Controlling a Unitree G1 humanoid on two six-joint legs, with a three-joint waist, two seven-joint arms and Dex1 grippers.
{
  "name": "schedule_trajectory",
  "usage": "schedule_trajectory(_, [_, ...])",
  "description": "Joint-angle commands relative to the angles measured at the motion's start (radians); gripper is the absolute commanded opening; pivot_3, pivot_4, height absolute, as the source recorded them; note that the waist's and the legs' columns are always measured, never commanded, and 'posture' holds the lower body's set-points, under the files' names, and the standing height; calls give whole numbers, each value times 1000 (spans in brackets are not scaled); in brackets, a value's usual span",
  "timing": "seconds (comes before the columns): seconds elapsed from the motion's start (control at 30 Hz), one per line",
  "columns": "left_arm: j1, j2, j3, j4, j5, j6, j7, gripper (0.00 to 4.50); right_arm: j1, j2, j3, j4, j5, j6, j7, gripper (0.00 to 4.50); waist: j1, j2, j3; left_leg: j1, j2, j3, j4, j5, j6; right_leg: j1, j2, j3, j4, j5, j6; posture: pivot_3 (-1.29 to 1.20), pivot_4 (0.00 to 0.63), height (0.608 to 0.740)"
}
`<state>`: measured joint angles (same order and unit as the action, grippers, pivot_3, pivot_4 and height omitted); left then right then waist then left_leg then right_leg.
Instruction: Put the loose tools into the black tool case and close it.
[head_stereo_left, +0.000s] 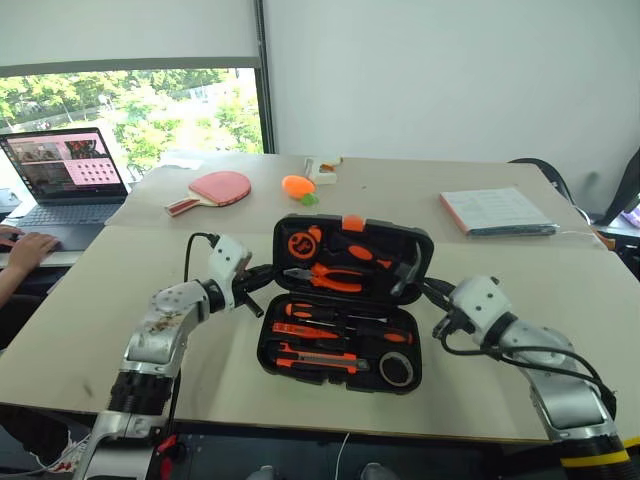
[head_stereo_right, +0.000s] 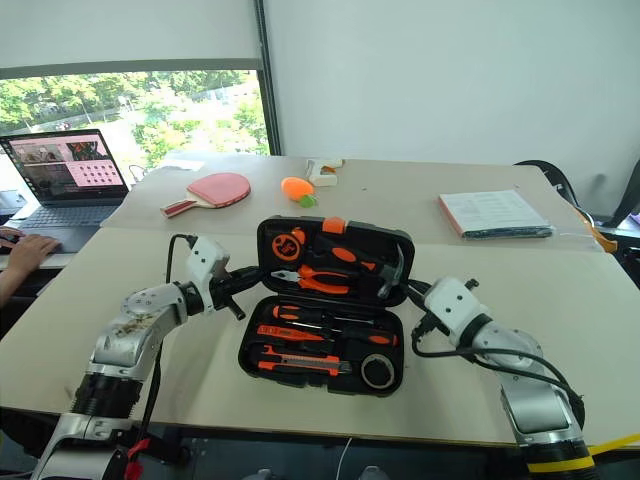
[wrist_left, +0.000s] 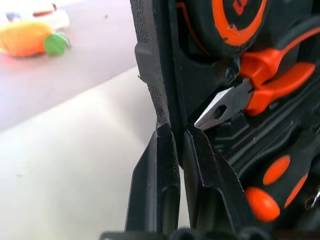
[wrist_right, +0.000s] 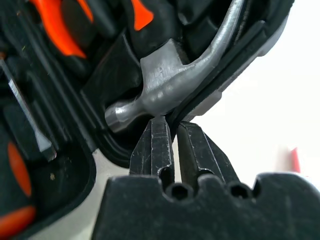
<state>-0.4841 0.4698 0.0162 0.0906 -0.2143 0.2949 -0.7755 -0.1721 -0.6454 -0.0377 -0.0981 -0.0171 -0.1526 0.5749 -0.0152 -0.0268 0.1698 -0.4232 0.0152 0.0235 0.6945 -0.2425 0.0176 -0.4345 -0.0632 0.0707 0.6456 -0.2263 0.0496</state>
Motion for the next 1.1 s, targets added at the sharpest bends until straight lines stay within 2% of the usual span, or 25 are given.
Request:
schedule_trajectory(0.03, [26,-2,-5,-96,-3,-42,9,0,49,-29,22,-10,-65,-195,4,5,0,0,0,1,0,1,0,0,0,1,0,0,0,0,0,0,150,737])
schedule_trajectory(0.1, [59,10,1,-124,-19,-17,-5,0,74,-32,19,-35,-51,-213,11,5,-2,0,0,2,1,1,0,0,0,2,1,0,0,0,0,0,150,737])
schedule_trajectory(0.13, [77,20,9,-142,-29,-1,-10,388,91,-37,18,-57,-41,-222,22,875,-3,0,0,2,1,1,0,0,0,2,1,0,0,0,0,0,150,737])
schedule_trajectory(0.17, [88,26,14,-155,-35,12,-13,781,102,-42,17,-71,-36,-229,29,1115,-4,0,0,2,1,1,0,0,0,2,1,0,0,0,0,0,150,737])
schedule_trajectory(0.2, [108,37,26,-180,-50,32,-18,896,131,-52,14,-97,-25,-243,42,1405,-5,0,0,3,1,1,0,0,0,3,1,0,0,0,0,0,150,737])
schedule_trajectory(0.3, [182,94,68,-267,-107,114,-44,1945,229,-97,-6,-183,-7,-273,82,2434,-7,0,0,5,2,0,-1,0,0,5,2,0,0,0,0,0,150,737])
schedule_trajectory(0.33, [217,127,88,-297,-126,139,-62,2348,268,-114,-27,-213,10,-268,97,2913,-8,0,0,6,2,-1,-1,0,1,5,2,1,0,0,-1,0,150,737])
schedule_trajectory(0.37, [250,156,106,-320,-143,155,-80,2636,302,-129,-49,-238,24,-266,109,3112,-11,0,0,8,3,-2,-1,-1,1,7,2,1,0,-1,-1,0,150,737])
schedule_trajectory(0.4, [280,185,123,-341,-160,172,-100,3046,336,-141,-70,-261,43,-260,121,3571,-14,0,0,9,3,-2,-1,-1,1,9,2,1,-1,-1,-1,0,150,737])
schedule_trajectory(0.5, [380,302,181,-377,-204,215,-188,4029,464,-185,-147,-341,103,-224,176,4488,-14,-1,0,12,4,-4,-1,-1,1,11,2,1,0,-2,-2,0,150,737])
schedule_trajectory(0.53, [408,343,201,-380,-218,235,-220,4410,511,-201,-172,-368,127,-209,200,4500,-12,-2,0,13,4,-4,-1,-1,1,13,2,0,0,-2,-2,0,150,737])
schedule_trajectory(0.7, [454,546,261,-308,-282,317,-397,4468,689,-251,-257,-481,221,-121,297,4500,4,-3,-1,18,7,1,-1,-1,1,16,2,0,0,-8,-5,0,150,737])
schedule_trajectory(0.77, [351,582,212,-214,-267,310,-429,4468,706,-251,-244,-533,270,-34,299,4500,3,-4,-2,18,8,3,-1,-1,1,16,2,-1,0,-10,-7,0,150,737])
schedule_trajectory(0.83, [214,563,143,-123,-224,278,-434,4468,687,-255,-225,-584,323,62,291,4500,11,-5,-2,19,10,5,-1,-1,0,16,3,-1,1,-11,-6,0,150,737])
schedule_trajectory(0.87, [148,548,106,-79,-201,259,-438,4492,674,-259,-218,-607,349,105,289,4250,15,-6,-2,18,11,6,0,0,0,15,5,-2,1,-11,-5,0,150,737])
schedule_trajectory(0.97, [-99,456,-29,94,-106,169,-458,3694,620,-282,-190,-671,430,242,293,3327,21,-7,-3,18,11,7,0,0,0,15,8,-2,1,-8,-4,0,150,737])
schedule_trajectory(1.1, [-319,337,-160,301,10,30,-498,2202,541,-301,-123,-693,448,329,312,2024,26,-8,-3,16,9,7,0,0,0,15,8,-1,0,-6,-7,0,150,737])
